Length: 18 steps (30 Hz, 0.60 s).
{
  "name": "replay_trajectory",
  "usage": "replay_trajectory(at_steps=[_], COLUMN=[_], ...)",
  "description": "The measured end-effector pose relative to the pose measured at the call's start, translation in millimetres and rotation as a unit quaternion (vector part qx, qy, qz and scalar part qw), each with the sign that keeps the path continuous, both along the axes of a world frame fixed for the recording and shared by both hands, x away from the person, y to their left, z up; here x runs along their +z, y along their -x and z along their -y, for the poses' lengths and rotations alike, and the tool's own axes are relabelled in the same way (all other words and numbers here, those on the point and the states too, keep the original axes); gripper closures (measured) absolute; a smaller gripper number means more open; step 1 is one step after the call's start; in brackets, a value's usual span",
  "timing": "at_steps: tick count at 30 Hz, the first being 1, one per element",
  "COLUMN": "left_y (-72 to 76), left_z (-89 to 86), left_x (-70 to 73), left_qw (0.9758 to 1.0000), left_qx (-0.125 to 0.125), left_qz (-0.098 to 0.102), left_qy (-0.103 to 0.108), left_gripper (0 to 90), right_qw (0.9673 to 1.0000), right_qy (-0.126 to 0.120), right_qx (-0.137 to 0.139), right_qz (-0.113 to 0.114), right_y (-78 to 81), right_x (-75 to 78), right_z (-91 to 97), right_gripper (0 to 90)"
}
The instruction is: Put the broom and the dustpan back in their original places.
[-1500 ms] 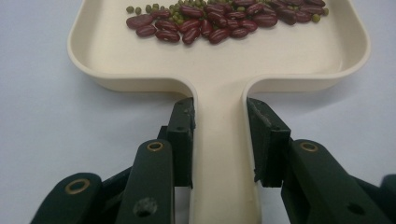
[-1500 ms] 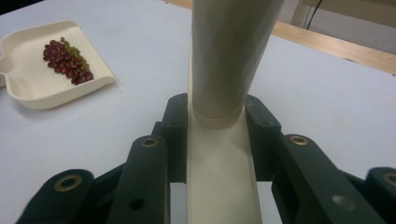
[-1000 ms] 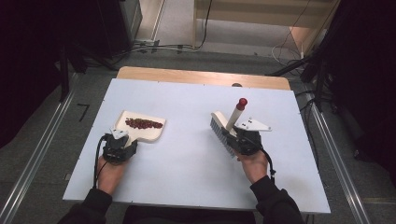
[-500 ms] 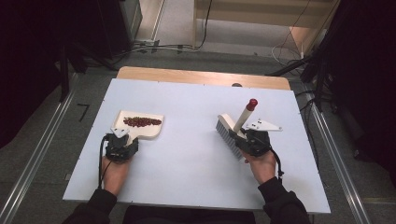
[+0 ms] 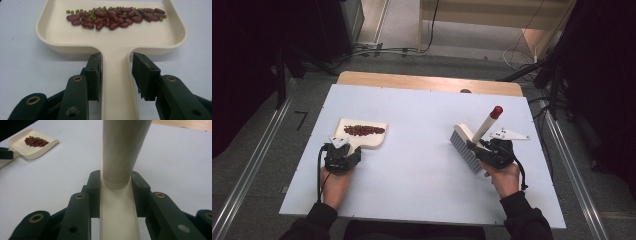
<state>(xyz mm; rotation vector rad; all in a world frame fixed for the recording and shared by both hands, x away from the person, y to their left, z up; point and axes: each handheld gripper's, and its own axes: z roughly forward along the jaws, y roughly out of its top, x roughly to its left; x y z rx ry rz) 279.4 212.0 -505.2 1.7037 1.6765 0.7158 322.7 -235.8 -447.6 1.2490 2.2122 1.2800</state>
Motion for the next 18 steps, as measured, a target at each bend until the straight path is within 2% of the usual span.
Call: replay_trajectory(at_steps=[4, 11, 13, 16, 18], left_y=[2.8, 7.9, 8.3, 8.7, 9.1], left_z=[1.7, 6.4, 6.5, 5.4, 5.2], left_x=[2.6, 8.5, 9.3, 10.1, 10.4], left_qw=[0.9999, 0.9991, 0.9991, 0.9991, 0.999], left_qx=[-0.006, -0.01, -0.01, -0.008, -0.008], left_qz=[0.008, 0.033, 0.036, 0.037, 0.04], left_qy=[-0.002, -0.022, -0.02, -0.02, -0.019], left_gripper=[50.7, 48.4, 47.3, 45.7, 45.4], right_qw=[0.9994, 0.9967, 0.995, 0.9939, 0.991], right_qy=[-0.023, -0.057, -0.069, -0.077, -0.094], right_qx=[0.01, 0.018, 0.023, 0.024, 0.032], right_qz=[-0.022, -0.055, -0.068, -0.075, -0.09], right_y=[-2.3, -7.6, -9.2, -11.1, -14.0], right_x=[-1.9, -5.1, -5.8, -6.7, -8.5], right_z=[9.2, 25.2, 28.9, 33.9, 37.9], right_gripper=[63.9, 63.9, 63.9, 63.9, 63.9])
